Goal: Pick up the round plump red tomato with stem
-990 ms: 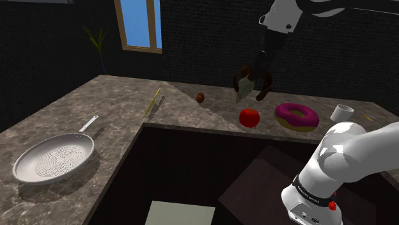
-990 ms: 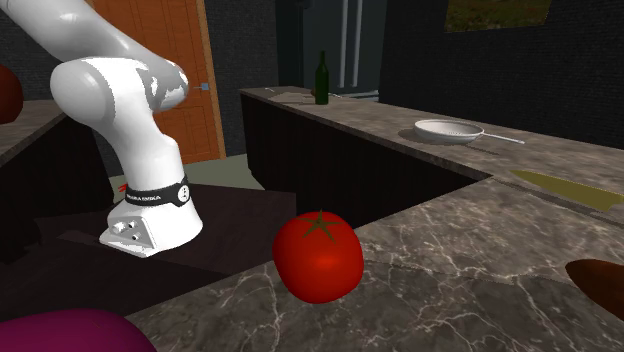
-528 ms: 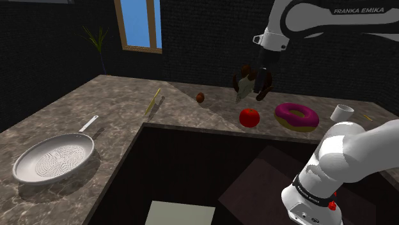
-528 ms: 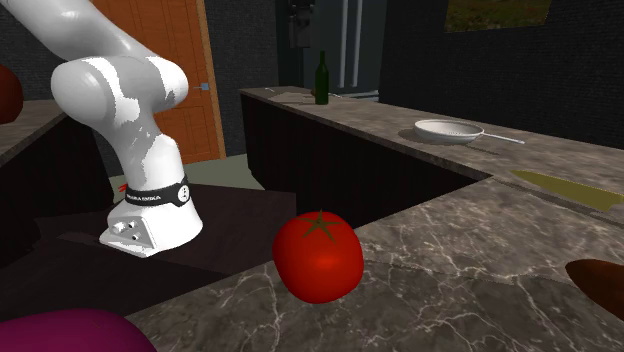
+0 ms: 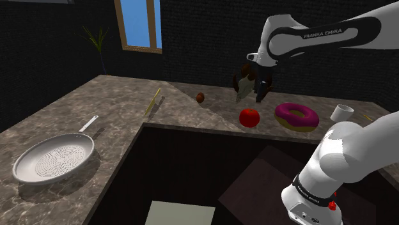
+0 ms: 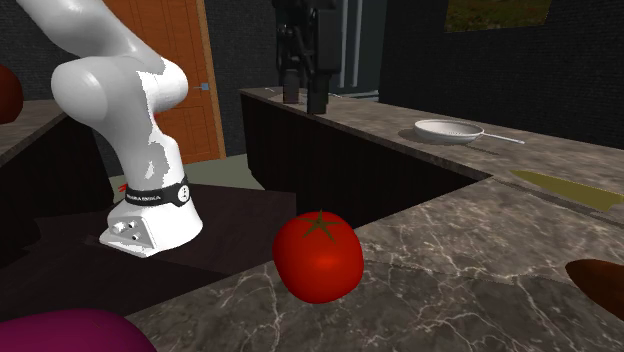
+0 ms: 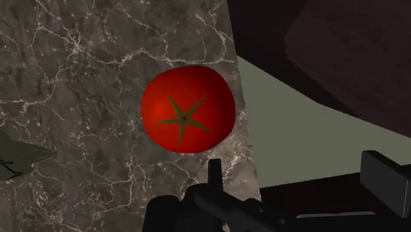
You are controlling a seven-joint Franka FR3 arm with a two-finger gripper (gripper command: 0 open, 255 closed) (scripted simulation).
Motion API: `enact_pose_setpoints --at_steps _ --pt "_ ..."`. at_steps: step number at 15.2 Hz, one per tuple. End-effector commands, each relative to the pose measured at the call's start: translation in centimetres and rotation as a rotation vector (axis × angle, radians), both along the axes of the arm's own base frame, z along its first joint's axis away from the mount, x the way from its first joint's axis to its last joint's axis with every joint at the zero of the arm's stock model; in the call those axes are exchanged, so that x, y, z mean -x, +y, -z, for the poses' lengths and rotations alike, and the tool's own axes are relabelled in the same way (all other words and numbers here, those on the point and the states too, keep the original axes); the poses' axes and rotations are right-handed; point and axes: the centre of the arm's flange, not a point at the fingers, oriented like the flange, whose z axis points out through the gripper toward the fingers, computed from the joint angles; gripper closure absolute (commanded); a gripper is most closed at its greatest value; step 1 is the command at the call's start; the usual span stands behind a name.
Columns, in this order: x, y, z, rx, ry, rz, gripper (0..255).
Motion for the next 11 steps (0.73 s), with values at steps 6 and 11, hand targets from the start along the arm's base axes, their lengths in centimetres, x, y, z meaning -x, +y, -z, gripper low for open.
enact_pose_setpoints --at_steps 6,11 --pt "-3.6 -5.6 5.9 0.055 0.058 -0.228 0" --pt "-4.4 -6.5 8.6 0.065 0.068 -0.267 0"
